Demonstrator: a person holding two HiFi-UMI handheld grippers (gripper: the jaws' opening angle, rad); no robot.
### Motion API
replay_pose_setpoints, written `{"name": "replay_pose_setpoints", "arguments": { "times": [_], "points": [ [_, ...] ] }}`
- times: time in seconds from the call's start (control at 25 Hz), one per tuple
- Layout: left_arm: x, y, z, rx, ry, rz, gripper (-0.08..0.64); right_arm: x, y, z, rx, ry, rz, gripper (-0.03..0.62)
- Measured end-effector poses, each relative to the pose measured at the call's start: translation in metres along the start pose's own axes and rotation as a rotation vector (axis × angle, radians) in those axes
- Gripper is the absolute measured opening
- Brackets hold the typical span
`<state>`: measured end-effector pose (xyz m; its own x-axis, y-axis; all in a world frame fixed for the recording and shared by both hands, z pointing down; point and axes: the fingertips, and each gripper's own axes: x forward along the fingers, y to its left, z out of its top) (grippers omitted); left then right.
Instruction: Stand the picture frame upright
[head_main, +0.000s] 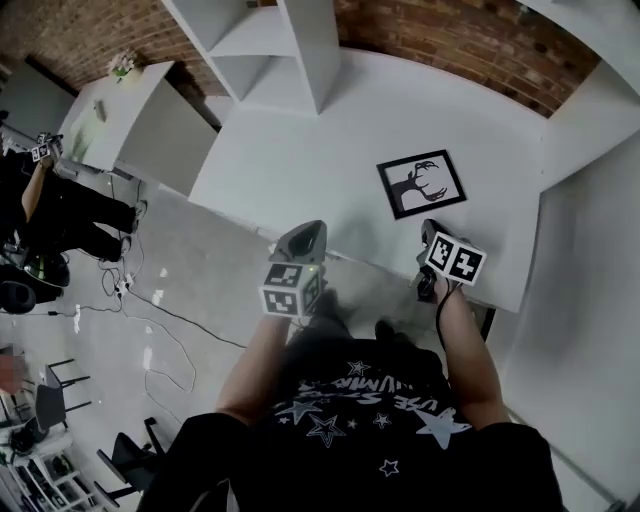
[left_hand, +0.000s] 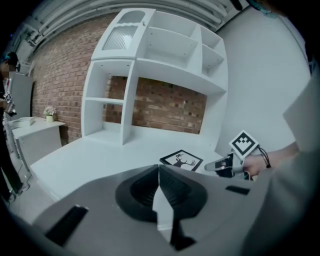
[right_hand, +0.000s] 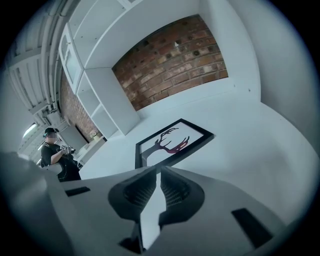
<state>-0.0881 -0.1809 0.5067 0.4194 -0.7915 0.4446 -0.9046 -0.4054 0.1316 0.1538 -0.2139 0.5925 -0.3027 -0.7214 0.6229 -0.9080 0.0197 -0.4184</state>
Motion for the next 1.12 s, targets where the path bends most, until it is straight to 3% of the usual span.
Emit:
{"name": "replay_pose_setpoints", "arguments": {
  "times": [0.52, 0.68, 0.88, 1.12],
  "points": [
    [0.051, 0.034, 0.013, 0.054, 0.053, -0.182, 0.018, 0.020, 0.008, -0.002, 0.171, -0.020, -0.144, 0.021],
    [0.062, 0.041, 0.014, 0.074, 0.067, -0.231, 0.018, 0.028, 0.012, -0.004, 0.244, -0.021, -0.161, 0.132],
    [0.075, 0.047, 0.017, 0.096, 0.088, -0.285, 0.018, 0.038, 0.009, -0.004, 0.327, -0.034, -0.259, 0.160],
    [0.089, 0.042, 0.017, 0.140, 0.100, -0.349, 0.018, 0.045, 0.000, -0.006, 0.340, -0.035, -0.380, 0.201]
  ]
}}
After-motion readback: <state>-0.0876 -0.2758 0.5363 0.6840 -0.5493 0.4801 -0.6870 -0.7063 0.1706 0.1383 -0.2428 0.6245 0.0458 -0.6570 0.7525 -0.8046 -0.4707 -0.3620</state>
